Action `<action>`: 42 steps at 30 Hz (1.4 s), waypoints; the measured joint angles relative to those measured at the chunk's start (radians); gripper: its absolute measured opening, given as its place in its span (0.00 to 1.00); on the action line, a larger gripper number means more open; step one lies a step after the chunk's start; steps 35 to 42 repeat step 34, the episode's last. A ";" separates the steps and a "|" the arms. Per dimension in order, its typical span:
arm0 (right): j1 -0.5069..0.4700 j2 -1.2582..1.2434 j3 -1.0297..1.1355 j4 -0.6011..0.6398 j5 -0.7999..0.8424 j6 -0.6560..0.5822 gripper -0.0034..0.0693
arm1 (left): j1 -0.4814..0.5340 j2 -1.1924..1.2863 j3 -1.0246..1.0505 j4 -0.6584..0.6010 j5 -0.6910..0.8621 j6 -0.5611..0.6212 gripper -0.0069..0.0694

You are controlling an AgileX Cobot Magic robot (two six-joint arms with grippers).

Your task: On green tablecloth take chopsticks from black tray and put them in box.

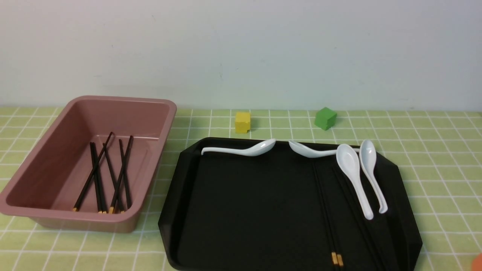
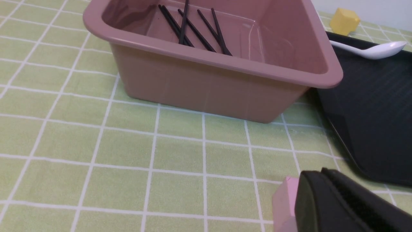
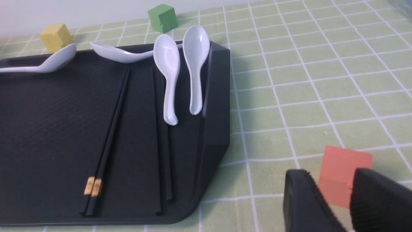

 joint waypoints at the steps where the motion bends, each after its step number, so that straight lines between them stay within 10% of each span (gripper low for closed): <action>1: 0.000 0.000 0.000 0.000 0.000 0.000 0.38 | 0.000 0.000 0.000 0.000 0.000 0.000 0.12; 42: 0.000 0.000 0.000 0.000 0.000 0.000 0.38 | 0.000 0.000 0.000 -0.001 0.000 0.000 0.14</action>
